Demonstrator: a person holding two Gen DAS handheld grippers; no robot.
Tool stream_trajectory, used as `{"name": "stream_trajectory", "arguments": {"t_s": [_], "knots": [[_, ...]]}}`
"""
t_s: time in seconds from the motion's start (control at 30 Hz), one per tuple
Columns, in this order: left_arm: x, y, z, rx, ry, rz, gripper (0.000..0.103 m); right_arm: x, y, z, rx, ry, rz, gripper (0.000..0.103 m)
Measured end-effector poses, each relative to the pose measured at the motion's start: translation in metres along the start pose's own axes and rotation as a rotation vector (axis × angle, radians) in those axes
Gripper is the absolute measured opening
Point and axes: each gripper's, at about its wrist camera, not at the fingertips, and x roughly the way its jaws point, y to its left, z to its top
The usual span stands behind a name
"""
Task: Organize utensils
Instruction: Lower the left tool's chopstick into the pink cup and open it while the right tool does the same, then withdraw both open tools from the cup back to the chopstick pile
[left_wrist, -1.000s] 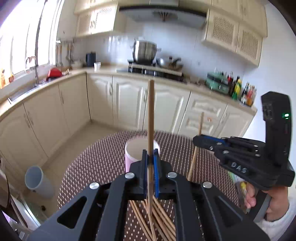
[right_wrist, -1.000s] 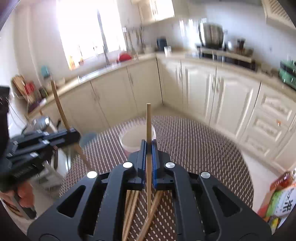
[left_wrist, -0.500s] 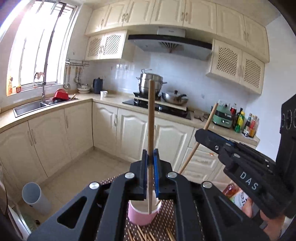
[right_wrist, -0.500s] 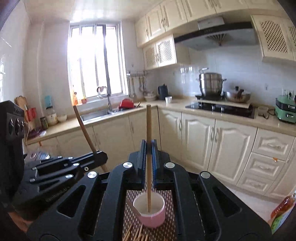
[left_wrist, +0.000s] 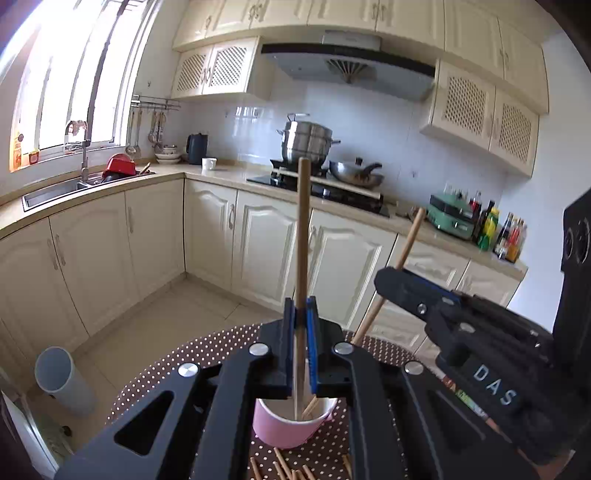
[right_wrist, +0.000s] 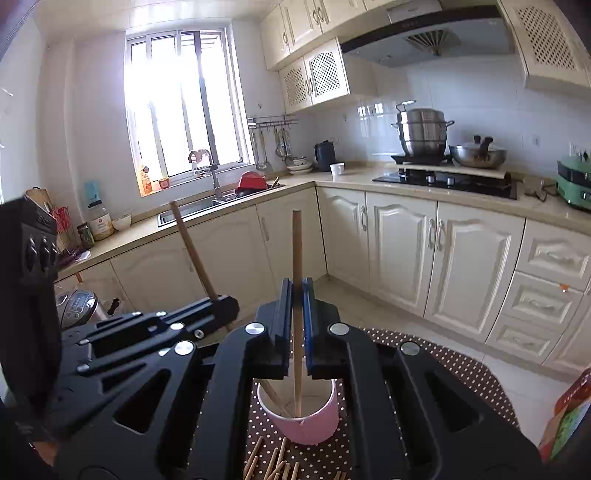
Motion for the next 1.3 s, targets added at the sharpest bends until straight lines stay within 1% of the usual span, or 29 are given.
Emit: {"name": "stream_trajectory", "arguments": {"t_s": [0.3, 0.47, 0.63, 0.7, 0.73, 0.77, 0.8, 0.87, 0.93, 1.03, 1.07, 1.1, 1.13, 1.2, 1.23, 1.3], "knots": [[0.010, 0.001, -0.017, 0.031, 0.022, 0.011, 0.007, 0.006, 0.004, -0.016, -0.012, 0.020, -0.006, 0.006], [0.016, 0.003, -0.029, 0.056, 0.040, 0.025, 0.007, 0.015, 0.000, -0.028, 0.003, 0.054, -0.002, 0.006], [0.019, 0.009, -0.034, 0.054, 0.051, 0.034, 0.007, 0.019, -0.003, -0.038, 0.022, 0.077, -0.003, 0.006], [0.019, 0.011, -0.036, 0.047, 0.064, 0.021, 0.007, 0.019, -0.004, -0.039, 0.033, 0.080, 0.001, 0.007], [0.019, 0.012, -0.037, 0.045, 0.073, 0.016, 0.009, 0.019, -0.005, -0.039, 0.039, 0.080, 0.002, 0.007], [0.020, 0.013, -0.038, 0.045, 0.080, 0.018, 0.022, 0.019, -0.005, -0.039, 0.041, 0.082, 0.003, 0.007], [0.019, 0.014, -0.038, 0.044, 0.077, 0.027, 0.029, 0.020, -0.005, -0.039, 0.040, 0.083, 0.002, 0.007], [0.016, 0.016, -0.039, 0.050, 0.065, 0.040, 0.033, 0.019, -0.005, -0.039, 0.040, 0.084, -0.005, 0.007], [0.012, 0.018, -0.040, 0.050, 0.067, 0.036, 0.038, 0.019, -0.005, -0.040, 0.042, 0.089, -0.011, 0.007], [0.006, 0.024, -0.041, 0.034, 0.066, 0.036, 0.053, 0.017, -0.004, -0.041, 0.044, 0.092, -0.025, 0.008], [0.003, 0.027, -0.042, 0.030, 0.062, 0.039, 0.059, 0.016, -0.004, -0.041, 0.046, 0.093, -0.028, 0.011], [0.002, 0.027, -0.042, 0.030, 0.059, 0.044, 0.064, 0.015, -0.004, -0.042, 0.047, 0.094, -0.032, 0.018], [-0.001, 0.028, -0.043, 0.032, 0.054, 0.050, 0.065, 0.015, -0.005, -0.042, 0.048, 0.094, -0.035, 0.022], [-0.007, 0.031, -0.045, 0.028, 0.046, 0.061, 0.066, 0.011, -0.006, -0.042, 0.052, 0.086, -0.046, 0.042], [-0.009, 0.032, -0.044, 0.024, 0.043, 0.063, 0.067, 0.008, -0.006, -0.042, 0.056, 0.080, -0.053, 0.045], [-0.016, 0.034, -0.043, 0.018, 0.037, 0.069, 0.069, 0.004, -0.006, -0.042, 0.056, 0.072, -0.049, 0.047]]}}
